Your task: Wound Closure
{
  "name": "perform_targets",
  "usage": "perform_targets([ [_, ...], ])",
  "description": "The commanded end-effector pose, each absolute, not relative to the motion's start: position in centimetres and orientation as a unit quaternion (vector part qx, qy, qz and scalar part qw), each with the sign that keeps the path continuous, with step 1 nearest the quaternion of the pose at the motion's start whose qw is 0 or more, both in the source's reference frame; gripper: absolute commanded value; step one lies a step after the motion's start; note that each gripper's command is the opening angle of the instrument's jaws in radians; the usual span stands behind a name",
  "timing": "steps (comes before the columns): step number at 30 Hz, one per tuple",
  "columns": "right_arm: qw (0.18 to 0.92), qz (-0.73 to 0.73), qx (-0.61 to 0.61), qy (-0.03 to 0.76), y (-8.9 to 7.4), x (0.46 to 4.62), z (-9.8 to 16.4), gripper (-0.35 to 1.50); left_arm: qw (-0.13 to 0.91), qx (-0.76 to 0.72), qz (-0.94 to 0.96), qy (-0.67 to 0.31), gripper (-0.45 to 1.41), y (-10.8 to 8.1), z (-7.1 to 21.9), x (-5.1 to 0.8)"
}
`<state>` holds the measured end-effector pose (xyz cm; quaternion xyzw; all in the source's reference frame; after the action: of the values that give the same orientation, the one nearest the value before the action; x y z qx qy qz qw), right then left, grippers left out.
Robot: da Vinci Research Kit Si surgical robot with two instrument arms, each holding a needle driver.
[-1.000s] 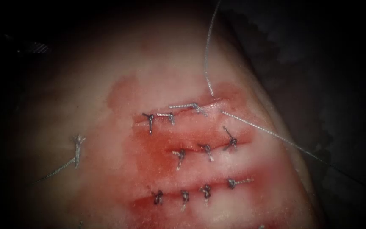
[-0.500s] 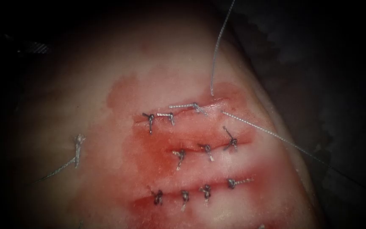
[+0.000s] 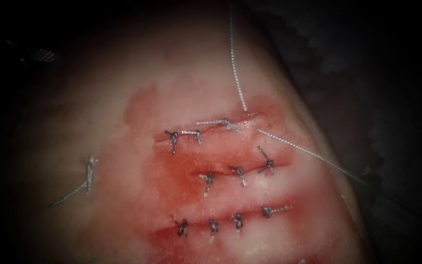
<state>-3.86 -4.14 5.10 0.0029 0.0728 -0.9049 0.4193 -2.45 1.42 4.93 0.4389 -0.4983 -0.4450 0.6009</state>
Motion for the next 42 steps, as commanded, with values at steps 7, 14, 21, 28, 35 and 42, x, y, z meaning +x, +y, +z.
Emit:
perform_targets([
  [7,0.422,-0.904,0.006,0.076,-4.3,-3.9,5.2,-0.35,0.601,0.437,-0.444,-0.501,0.94,1.6,4.9,-2.49],
  [14,0.427,-0.901,0.011,0.079,-4.4,-4.03,5.2,-0.35,0.601,0.437,-0.444,-0.501,0.94,1.5,4.9,-2.49],
  [21,0.432,-0.898,0.017,0.078,-4.6,-4.17,5.2,-0.35,0.601,0.437,-0.444,-0.501,0.94,1.5,4.9,-2.49],
  [28,0.451,-0.891,-0.043,0.021,-4.3,-3.73,5.0,0.59,0.601,0.437,-0.444,-0.501,0.94,1.5,4.9,-2.49],
  [35,0.42,-0.901,-0.102,-0.024,-3.4,-2.66,4.4,0.93,0.601,0.438,-0.442,-0.501,0.94,1.5,4.9,-2.5],
  [42,0.476,-0.848,-0.217,-0.082,-2.6,-1.56,3.9,0.79,0.601,0.438,-0.442,-0.501,0.94,1.5,4.9,-2.51],
])
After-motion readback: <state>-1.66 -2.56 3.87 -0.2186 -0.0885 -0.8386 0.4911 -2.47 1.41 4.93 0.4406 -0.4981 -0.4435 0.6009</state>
